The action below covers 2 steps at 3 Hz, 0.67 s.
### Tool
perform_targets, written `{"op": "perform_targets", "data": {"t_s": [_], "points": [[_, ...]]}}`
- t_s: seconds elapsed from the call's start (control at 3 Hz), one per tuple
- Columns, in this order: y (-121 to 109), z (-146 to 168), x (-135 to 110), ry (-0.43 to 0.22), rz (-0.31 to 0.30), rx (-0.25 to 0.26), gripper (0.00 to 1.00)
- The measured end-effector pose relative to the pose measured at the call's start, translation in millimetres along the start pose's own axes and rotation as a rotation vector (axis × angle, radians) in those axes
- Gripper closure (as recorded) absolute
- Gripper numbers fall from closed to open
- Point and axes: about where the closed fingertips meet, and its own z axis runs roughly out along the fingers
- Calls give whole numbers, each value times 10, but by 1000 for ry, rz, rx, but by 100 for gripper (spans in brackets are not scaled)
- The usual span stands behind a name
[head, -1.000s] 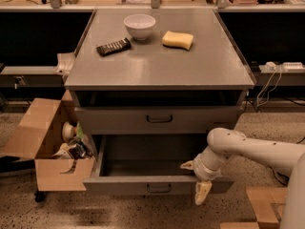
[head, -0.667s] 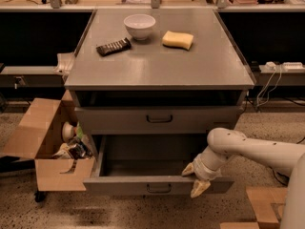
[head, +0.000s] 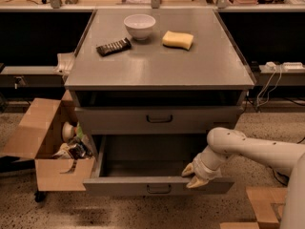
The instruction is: Open middle drawer
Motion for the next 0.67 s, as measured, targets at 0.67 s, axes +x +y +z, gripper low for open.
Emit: {"op": "perform_targets", "data": {"t_s": [0.67], "points": [[0, 1, 0, 0, 0, 0, 100]]}}
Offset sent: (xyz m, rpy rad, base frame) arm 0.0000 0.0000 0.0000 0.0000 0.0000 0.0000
